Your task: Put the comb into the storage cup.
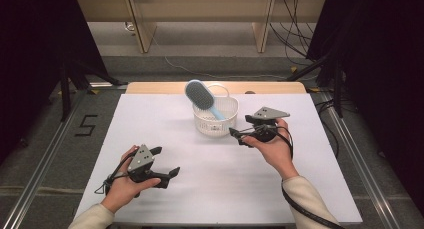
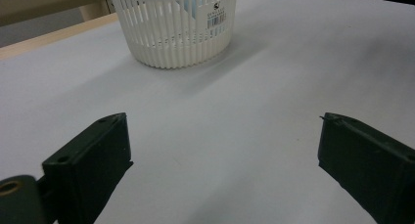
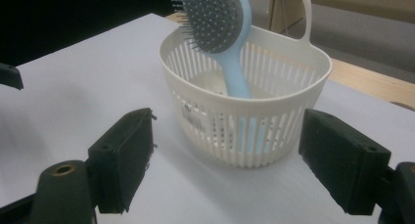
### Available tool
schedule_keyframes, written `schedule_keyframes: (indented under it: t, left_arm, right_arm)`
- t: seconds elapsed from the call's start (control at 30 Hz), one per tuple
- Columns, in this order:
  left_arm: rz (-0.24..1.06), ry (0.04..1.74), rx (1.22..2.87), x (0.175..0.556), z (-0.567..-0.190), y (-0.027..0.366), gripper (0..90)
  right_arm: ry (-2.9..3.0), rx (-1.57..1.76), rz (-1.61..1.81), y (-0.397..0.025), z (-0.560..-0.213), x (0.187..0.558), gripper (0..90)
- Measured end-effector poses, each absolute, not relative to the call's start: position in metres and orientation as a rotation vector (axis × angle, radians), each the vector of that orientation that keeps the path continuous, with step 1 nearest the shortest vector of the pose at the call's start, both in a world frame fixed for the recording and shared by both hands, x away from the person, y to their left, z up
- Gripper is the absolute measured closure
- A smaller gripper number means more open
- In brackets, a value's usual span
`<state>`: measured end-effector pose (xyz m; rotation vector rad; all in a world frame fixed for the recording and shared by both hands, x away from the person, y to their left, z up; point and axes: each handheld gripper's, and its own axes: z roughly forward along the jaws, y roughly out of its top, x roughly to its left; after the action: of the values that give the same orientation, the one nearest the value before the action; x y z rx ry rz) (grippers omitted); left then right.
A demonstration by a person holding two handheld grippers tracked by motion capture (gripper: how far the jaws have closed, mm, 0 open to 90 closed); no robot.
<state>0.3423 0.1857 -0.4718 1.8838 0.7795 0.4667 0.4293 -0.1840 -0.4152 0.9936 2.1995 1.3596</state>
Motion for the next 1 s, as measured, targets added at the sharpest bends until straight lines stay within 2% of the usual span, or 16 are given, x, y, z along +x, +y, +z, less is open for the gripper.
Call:
schedule_keyframes:
  t: [1.0]
  left_arm:
    - [0.467,0.789,1.882,0.342,-0.472,0.187,4.9]
  right_arm:
    - [2.196,1.015,1.359,-0.219,-0.431,0.392,19.7]
